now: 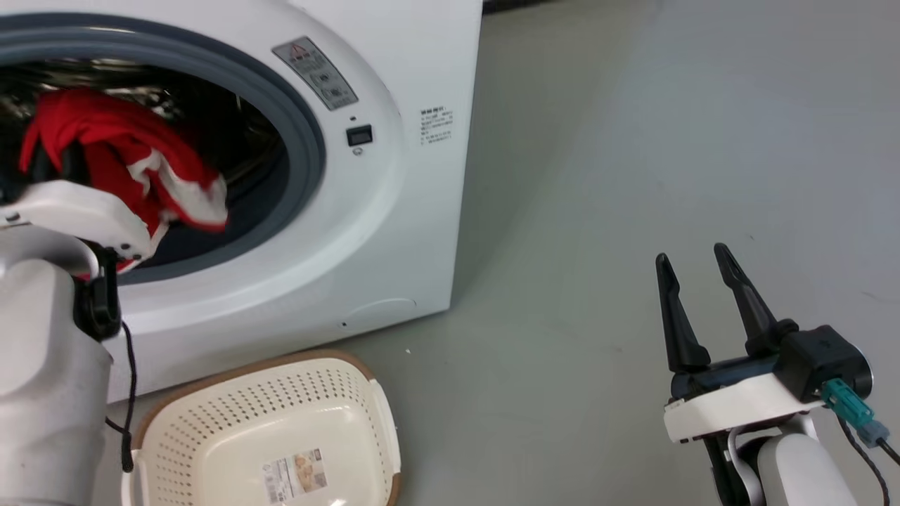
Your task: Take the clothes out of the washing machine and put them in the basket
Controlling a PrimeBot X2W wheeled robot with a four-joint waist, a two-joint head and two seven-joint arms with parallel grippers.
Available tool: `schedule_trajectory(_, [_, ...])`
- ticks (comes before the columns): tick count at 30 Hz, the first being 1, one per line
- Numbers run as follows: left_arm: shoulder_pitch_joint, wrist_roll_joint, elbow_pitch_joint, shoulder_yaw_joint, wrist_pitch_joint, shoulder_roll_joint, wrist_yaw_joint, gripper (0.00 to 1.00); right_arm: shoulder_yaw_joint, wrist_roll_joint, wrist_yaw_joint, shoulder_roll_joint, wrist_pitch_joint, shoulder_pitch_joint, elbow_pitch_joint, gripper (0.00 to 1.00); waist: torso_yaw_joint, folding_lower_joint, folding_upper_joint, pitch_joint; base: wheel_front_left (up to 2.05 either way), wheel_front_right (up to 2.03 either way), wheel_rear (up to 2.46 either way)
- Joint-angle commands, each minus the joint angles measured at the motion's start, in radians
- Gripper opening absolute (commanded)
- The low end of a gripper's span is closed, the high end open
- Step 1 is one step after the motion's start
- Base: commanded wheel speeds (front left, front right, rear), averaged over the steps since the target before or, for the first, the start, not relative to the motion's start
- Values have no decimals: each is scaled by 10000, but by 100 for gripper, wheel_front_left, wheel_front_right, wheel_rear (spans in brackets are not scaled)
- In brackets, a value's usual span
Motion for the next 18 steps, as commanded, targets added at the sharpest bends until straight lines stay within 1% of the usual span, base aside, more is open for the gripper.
schedule_trajectory(1, [238,-7,-216,60,-69,-38,27,0,-9,-49,-7,12,-23,108,18,100,247,3,0,-335,0,0,0])
schedule_trajectory(5, [1210,106,-1797,291,-71,-214,200,0,-116,-165,-7,10,-23,323,-38,100,448,3,0,-597,0,0,0])
schedule_trajectory(10, [2469,202,-3838,347,-30,-318,548,0,-186,-253,-7,10,40,519,-65,100,764,3,0,-865,0,0,0])
schedule_trajectory(18, [5111,225,-6939,226,377,-664,1387,0,-132,-335,-7,13,223,688,-217,100,1268,3,0,-1162,0,0,0])
